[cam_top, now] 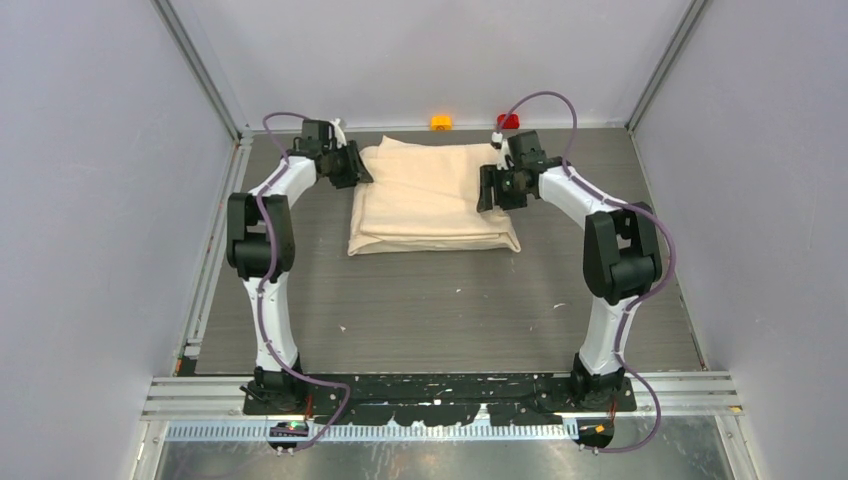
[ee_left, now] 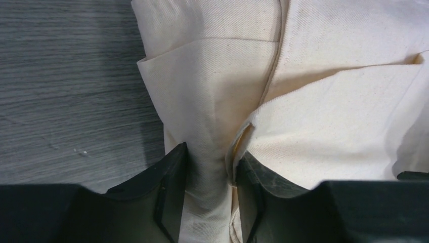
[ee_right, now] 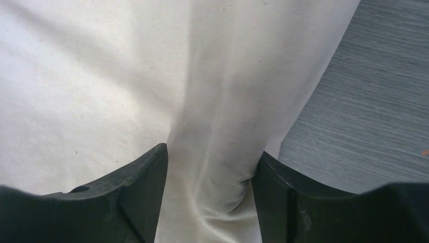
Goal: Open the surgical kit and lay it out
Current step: Move the surgical kit at the center of the board, then open the surgical kit at the center of the board.
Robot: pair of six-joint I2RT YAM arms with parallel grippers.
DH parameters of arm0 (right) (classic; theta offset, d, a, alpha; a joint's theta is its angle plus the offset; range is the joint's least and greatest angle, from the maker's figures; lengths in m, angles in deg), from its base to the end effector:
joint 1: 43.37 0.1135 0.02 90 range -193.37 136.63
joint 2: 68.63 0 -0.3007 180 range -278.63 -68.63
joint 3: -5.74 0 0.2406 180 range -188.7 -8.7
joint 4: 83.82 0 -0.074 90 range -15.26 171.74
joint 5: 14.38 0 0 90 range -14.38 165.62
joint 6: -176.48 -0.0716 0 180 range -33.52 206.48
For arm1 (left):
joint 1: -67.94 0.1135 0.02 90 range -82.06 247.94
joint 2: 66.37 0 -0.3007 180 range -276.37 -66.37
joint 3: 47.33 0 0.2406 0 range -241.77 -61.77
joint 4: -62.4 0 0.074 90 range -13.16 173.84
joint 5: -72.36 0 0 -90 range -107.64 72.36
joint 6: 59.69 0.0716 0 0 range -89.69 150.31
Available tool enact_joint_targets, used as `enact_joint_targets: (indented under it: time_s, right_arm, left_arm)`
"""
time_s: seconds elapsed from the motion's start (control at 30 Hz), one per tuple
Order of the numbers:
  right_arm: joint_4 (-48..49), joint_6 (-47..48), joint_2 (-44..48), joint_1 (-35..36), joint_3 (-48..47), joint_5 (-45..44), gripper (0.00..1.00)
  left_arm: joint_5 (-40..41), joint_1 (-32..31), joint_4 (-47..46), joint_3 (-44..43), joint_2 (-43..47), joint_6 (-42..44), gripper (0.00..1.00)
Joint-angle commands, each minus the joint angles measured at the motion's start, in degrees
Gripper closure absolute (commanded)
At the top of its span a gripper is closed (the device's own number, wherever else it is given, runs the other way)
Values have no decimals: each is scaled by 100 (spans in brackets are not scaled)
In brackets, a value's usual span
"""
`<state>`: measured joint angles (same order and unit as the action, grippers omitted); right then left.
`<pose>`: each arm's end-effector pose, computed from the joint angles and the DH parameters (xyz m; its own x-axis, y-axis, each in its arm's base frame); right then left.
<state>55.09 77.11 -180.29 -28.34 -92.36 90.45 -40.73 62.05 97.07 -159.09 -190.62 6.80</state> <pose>0.4277 0.1338 0.2197 -0.8413 -0.0629 -0.5369 -0.2602 0.9177 0.3002 0.5136 -0.0812 0.2075 -0.8123 -0.2851 -0.5088 0.0388 0.8440 -0.5349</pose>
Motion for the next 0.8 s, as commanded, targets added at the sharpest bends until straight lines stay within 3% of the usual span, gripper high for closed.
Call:
enact_joint_targets:
  time_s: [0.0,0.17,0.33,0.53,0.77]
  right_arm:
    - [137,631,936,393,-364,216,35]
    - [-294,1202,1182,494,-963,102,34]
    - [-845,1837,1062,1157,-1468,-217,32]
    - [-1229,2392,689,2137,-1932,-417,31]
    - [-1953,2912,-259,3201,-2959,-406,31]
  left_arm:
    - [-762,-332,725,-306,411,-4,54]
    - [-399,-194,890,-666,776,464,35]
    - [-229,82,873,-508,1314,770,18]
    - [-290,551,755,197,2099,856,13]
    - [-456,1663,673,1072,3030,843,13]
